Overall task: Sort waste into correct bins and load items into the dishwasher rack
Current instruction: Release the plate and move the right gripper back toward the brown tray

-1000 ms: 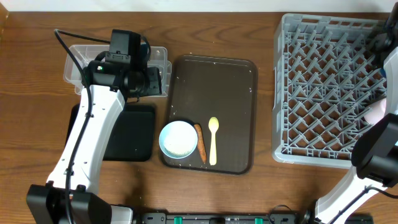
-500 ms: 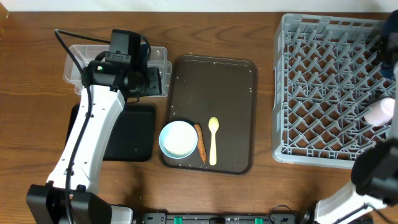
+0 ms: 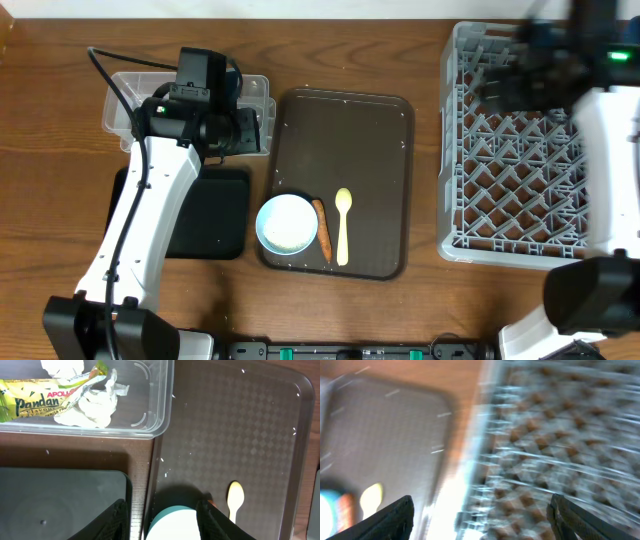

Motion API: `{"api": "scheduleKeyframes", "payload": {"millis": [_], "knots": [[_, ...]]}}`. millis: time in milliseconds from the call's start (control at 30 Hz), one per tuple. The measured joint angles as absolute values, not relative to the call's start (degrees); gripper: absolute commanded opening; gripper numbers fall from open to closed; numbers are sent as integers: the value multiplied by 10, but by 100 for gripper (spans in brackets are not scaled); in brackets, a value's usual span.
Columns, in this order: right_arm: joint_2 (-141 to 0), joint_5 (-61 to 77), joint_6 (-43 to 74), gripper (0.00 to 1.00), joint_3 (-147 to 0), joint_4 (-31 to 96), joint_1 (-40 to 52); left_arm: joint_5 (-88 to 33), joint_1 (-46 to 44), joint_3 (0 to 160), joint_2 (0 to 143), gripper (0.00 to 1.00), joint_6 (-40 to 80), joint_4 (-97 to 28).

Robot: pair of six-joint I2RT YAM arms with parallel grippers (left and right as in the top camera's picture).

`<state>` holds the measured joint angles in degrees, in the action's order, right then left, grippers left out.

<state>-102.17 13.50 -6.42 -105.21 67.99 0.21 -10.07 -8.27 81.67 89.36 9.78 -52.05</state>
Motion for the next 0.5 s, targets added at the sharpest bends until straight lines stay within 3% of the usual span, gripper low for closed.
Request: {"api": "scheduleKeyframes", "payload": {"millis": [200,500], "knots": [[-1069,161,-32,85,-1052,681,139,-101,-83,817,894,47,98,-521],[-1201,156,60,83,-1051,685,265,-22,-78,816,894,47,108,-559]]}}
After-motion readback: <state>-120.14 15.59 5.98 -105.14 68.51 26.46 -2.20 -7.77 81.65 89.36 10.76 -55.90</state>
